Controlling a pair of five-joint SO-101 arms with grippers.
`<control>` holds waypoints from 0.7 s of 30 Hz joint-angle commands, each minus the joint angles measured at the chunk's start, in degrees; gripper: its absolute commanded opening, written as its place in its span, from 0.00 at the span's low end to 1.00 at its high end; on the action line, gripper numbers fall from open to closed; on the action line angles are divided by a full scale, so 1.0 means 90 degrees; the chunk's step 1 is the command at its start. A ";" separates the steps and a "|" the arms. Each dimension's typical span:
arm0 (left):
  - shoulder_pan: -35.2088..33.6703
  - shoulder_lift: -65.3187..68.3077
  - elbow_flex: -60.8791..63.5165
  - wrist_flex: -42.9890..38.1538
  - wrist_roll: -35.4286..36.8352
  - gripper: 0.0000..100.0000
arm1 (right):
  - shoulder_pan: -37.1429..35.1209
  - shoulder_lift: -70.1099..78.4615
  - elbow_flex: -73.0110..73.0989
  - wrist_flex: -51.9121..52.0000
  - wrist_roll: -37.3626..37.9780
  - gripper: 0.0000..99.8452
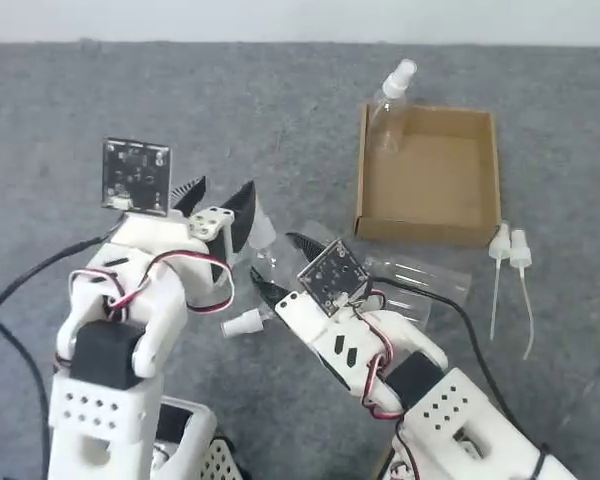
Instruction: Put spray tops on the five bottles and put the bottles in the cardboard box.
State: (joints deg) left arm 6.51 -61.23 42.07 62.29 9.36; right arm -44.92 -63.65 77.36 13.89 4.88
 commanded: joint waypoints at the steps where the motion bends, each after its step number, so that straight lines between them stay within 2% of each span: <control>1: 0.0029 0.0127 0.0024 0.0088 -0.0078 0.18 | 0.0063 -0.0181 -0.0059 -0.0151 -0.0049 0.01; 7: 0.0029 0.0039 0.0063 0.0088 -0.0098 0.18 | 0.0073 -0.0171 -0.0078 -0.0122 -0.0039 0.01; 11: 0.0029 -0.0508 0.0230 0.0078 -0.0420 0.18 | 0.0298 -0.0171 -0.0332 0.0376 -0.0078 0.01; 21: -0.0029 -0.1651 0.0669 0.0049 -0.0596 0.15 | 0.0542 -0.0171 -0.0606 0.0513 -0.0039 0.01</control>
State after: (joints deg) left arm 6.42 -71.60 48.66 62.73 4.44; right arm -41.23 -63.74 77.01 17.67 4.88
